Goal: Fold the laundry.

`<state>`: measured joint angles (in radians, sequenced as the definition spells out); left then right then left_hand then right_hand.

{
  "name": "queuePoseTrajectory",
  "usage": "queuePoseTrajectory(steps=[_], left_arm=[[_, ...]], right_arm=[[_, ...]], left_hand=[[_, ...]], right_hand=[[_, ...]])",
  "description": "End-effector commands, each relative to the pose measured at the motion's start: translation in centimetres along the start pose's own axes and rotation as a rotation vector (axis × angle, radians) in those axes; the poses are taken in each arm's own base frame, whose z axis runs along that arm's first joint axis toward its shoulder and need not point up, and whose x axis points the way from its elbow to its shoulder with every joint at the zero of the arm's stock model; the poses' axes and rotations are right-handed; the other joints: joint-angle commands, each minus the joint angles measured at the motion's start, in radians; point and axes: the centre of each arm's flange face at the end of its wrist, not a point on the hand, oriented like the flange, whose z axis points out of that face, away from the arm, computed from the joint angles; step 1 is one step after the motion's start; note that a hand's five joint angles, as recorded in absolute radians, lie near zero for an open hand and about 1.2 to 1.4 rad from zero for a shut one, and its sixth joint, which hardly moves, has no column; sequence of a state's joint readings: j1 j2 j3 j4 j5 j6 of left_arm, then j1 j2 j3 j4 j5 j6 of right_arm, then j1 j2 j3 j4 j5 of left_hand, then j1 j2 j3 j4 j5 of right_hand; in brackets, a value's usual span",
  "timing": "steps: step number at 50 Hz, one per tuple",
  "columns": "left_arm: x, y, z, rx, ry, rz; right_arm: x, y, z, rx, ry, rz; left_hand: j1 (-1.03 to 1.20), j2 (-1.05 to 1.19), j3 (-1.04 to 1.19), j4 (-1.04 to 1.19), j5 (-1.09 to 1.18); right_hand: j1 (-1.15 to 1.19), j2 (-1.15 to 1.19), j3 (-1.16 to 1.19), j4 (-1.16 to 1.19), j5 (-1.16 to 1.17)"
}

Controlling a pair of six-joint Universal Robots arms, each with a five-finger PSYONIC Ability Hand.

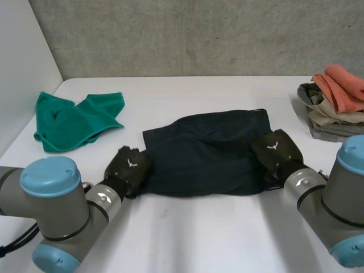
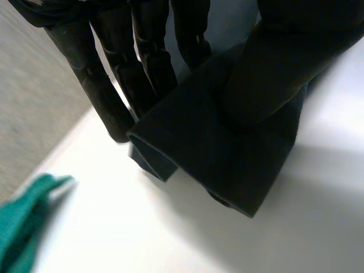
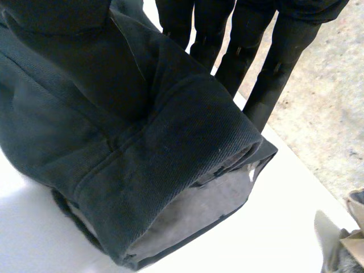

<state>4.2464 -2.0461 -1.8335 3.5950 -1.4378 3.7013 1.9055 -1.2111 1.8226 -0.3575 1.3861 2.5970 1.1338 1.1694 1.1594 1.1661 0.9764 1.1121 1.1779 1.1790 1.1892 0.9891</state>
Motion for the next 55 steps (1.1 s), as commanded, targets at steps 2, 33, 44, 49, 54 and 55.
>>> queuePoseTrajectory(steps=[2, 33, 44, 49, 54, 55], left_arm=[[-4.5, -6.8, -1.0, 0.228, -0.162, 0.023], [-9.3, -11.2, 3.6, 0.066, -0.118, -0.166], [-19.4, -23.6, 5.5, 0.872, -0.567, -0.044], [-20.3, -25.1, 4.3, 0.946, -0.624, -0.046], [-18.7, -22.5, 5.4, 0.797, -0.56, -0.079], [-18.0, -21.0, 5.8, 0.735, -0.533, -0.085]], right_arm=[[2.5, -4.0, -0.4, 0.024, 0.036, -0.04], [6.3, -10.7, 2.4, -0.094, -0.031, -0.128], [12.7, -22.0, 5.6, 0.71, 0.605, -0.176], [13.1, -23.8, 5.1, 0.876, 0.671, -0.17], [11.8, -21.8, 6.6, 0.793, 0.578, -0.136], [11.4, -21.2, 7.0, 0.766, 0.556, -0.126]], left_hand=[[0.262, 0.227, 0.237, 0.23, 0.245], [0.262, 0.227, 0.237, 0.23, 0.245], [0.262, 0.227, 0.237, 0.23, 0.245], [0.262, 0.227, 0.237, 0.23, 0.245], [0.262, 0.227, 0.237, 0.23, 0.245], [0.262, 0.227, 0.237, 0.23, 0.245]], right_hand=[[0.284, 0.218, 0.217, 0.207, 0.233], [0.284, 0.218, 0.217, 0.207, 0.233], [0.284, 0.218, 0.217, 0.207, 0.233], [0.284, 0.218, 0.217, 0.207, 0.233], [0.284, 0.218, 0.217, 0.207, 0.233], [0.284, 0.218, 0.217, 0.207, 0.233]])
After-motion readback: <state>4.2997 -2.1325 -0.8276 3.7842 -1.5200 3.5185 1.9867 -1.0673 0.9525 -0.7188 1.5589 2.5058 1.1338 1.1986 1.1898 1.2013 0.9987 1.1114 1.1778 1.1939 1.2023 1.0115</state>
